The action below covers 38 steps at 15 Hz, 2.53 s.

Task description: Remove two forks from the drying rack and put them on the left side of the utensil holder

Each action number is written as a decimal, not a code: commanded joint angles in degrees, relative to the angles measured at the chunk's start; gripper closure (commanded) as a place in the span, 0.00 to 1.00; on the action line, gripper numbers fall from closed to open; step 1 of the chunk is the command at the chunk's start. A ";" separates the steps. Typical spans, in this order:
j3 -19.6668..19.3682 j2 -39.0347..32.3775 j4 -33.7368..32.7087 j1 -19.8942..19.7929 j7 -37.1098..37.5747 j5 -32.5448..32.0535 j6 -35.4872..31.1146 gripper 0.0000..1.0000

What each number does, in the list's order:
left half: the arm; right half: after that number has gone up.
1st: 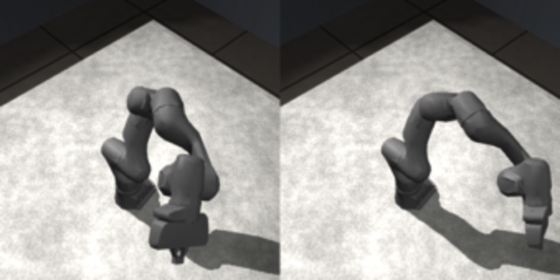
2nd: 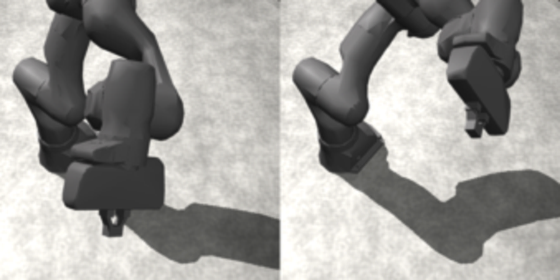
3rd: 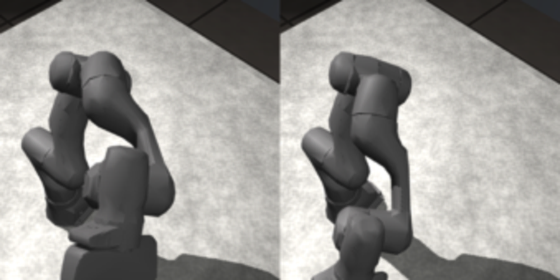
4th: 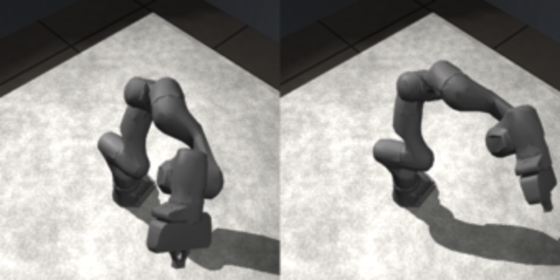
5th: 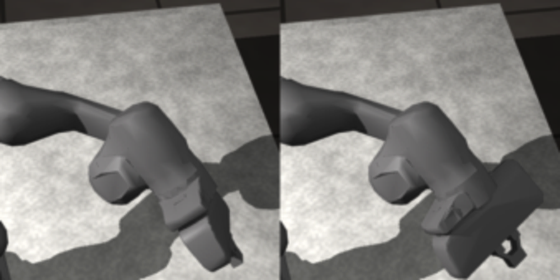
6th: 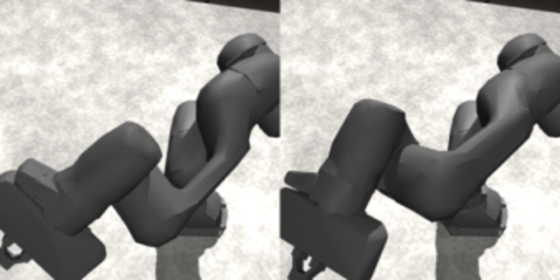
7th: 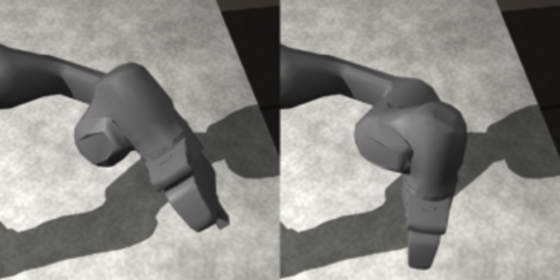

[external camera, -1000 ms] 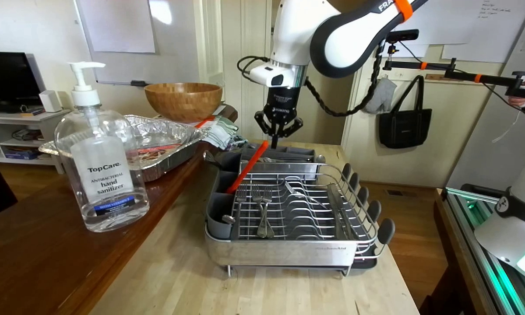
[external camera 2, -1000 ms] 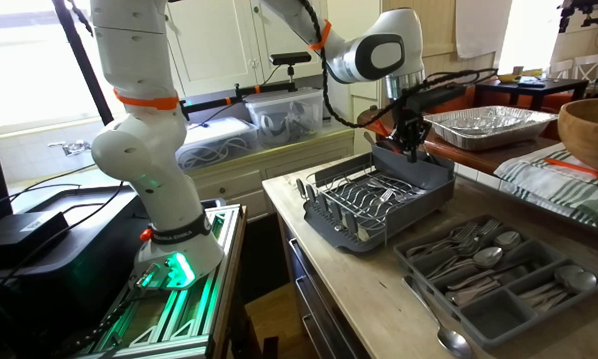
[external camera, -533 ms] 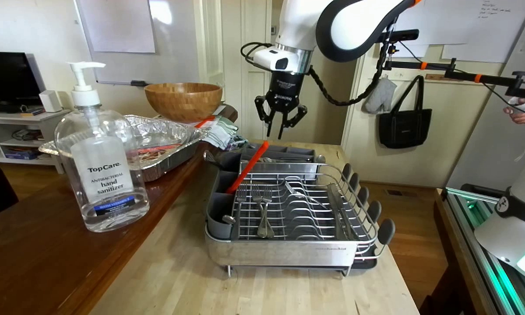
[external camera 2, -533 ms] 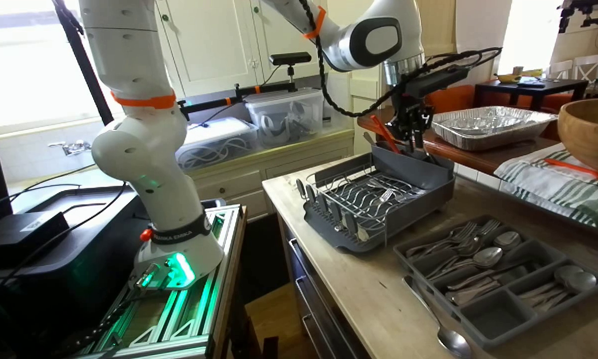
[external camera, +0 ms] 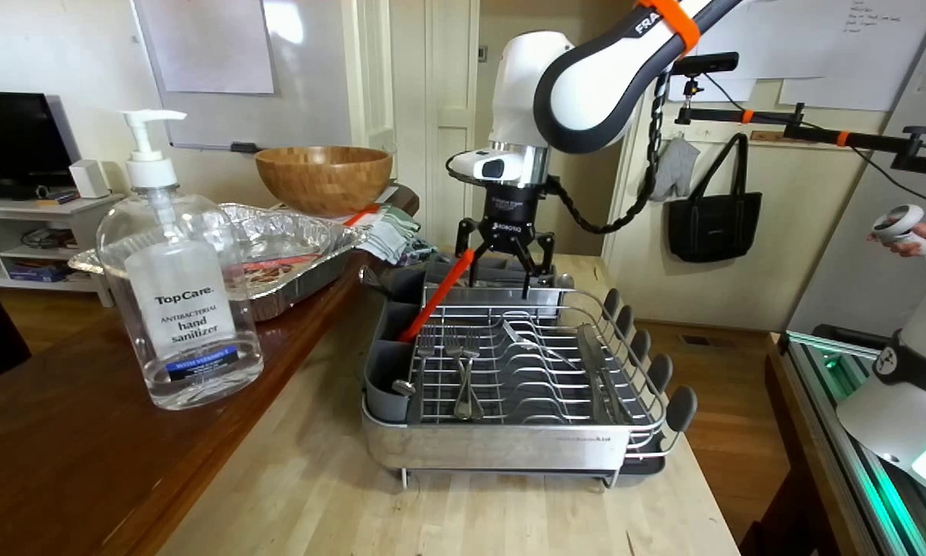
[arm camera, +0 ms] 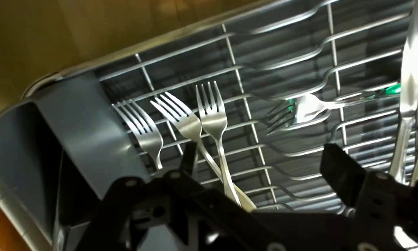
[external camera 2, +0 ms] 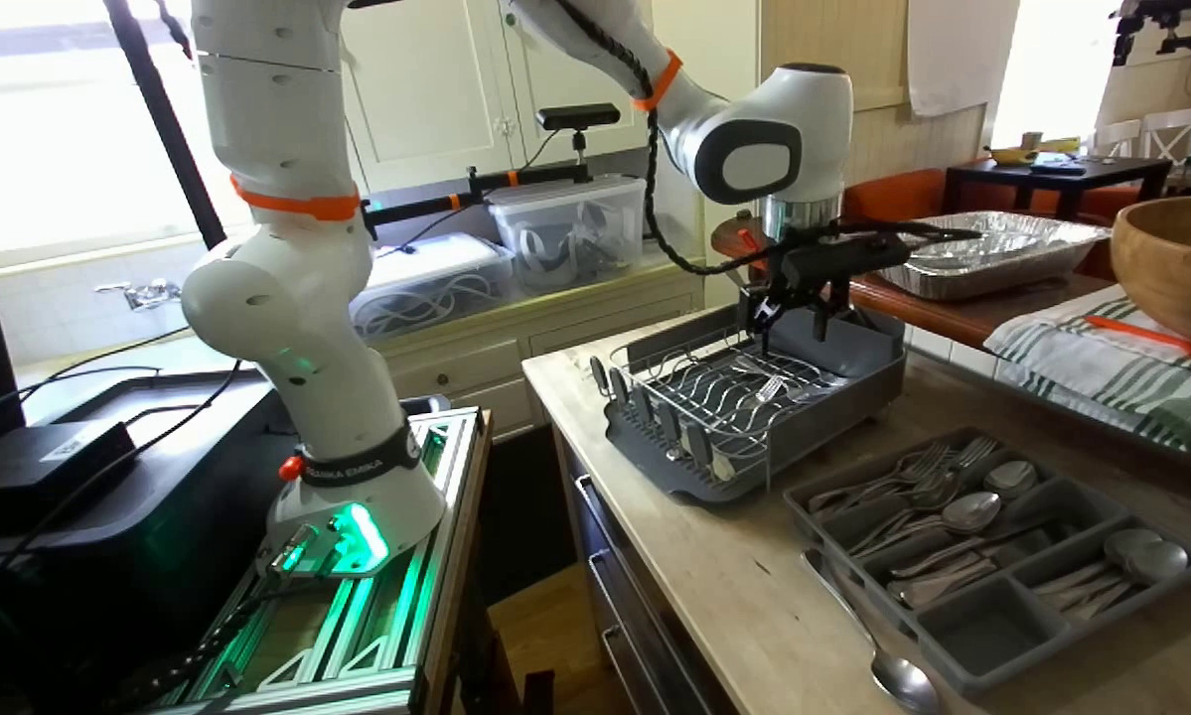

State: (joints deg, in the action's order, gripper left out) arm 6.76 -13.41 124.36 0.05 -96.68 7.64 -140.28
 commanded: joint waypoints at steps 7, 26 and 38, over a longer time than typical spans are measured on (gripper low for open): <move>1.85 -5.39 -8.71 -1.75 -1.46 2.55 18.60 0.00; -0.71 -10.75 -16.45 -2.01 -1.99 0.82 26.06 0.00; 0.23 -15.79 -16.39 -1.44 -0.67 0.15 17.96 0.00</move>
State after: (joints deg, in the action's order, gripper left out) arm 6.54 -27.75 108.62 -1.32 -98.15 9.17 -121.40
